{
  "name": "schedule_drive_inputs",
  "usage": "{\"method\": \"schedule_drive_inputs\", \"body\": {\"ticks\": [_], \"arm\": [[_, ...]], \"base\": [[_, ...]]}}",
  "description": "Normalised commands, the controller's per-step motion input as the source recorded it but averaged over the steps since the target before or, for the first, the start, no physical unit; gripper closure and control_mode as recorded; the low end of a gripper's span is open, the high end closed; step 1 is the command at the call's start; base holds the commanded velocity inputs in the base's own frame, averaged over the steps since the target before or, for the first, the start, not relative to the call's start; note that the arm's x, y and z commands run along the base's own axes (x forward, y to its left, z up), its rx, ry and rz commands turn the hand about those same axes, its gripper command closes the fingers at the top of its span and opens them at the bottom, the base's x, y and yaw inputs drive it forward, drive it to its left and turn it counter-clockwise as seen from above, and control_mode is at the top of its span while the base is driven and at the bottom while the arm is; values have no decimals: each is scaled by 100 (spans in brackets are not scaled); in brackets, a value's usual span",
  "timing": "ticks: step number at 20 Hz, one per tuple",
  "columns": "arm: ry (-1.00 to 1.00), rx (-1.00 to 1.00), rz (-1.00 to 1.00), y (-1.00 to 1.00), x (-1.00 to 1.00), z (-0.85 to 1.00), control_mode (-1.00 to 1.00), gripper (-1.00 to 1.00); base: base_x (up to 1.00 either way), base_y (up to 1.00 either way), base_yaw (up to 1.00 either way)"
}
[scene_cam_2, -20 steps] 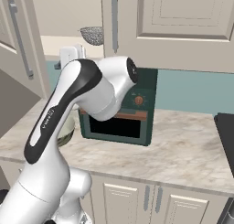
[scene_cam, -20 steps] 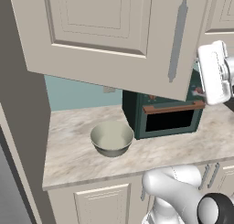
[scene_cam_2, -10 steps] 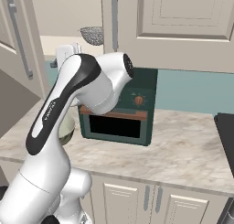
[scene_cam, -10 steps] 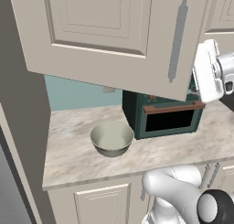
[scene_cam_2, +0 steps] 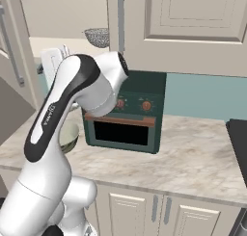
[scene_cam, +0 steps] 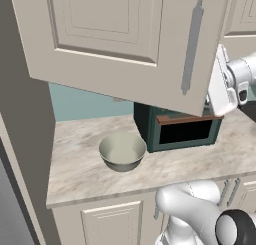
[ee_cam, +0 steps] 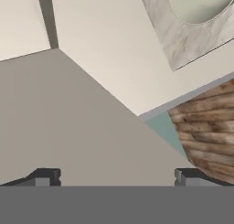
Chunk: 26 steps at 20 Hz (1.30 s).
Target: Open the cabinet and setup a tea strainer by placing it in the bowl upright.
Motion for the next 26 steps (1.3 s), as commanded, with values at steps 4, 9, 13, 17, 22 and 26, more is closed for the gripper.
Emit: {"method": "schedule_drive_inputs", "body": {"ticks": [4, 9, 13, 17, 22, 26], "arm": [[0, 0, 23, 53, -68, 0, -100, -100], [-4, 0, 20, 74, -68, 0, -100, -100], [-6, 0, 16, 88, -62, 0, -100, -100], [-4, 0, 14, 91, -53, 3, -100, -100], [-1, 0, 10, 78, -32, 3, -100, -100], [0, 0, 5, 66, -12, 0, -100, -100]], "base": [[0, 0, 0], [0, 0, 0], [0, 0, 0], [0, 0, 0], [0, 0, 0], [0, 0, 0]]}}
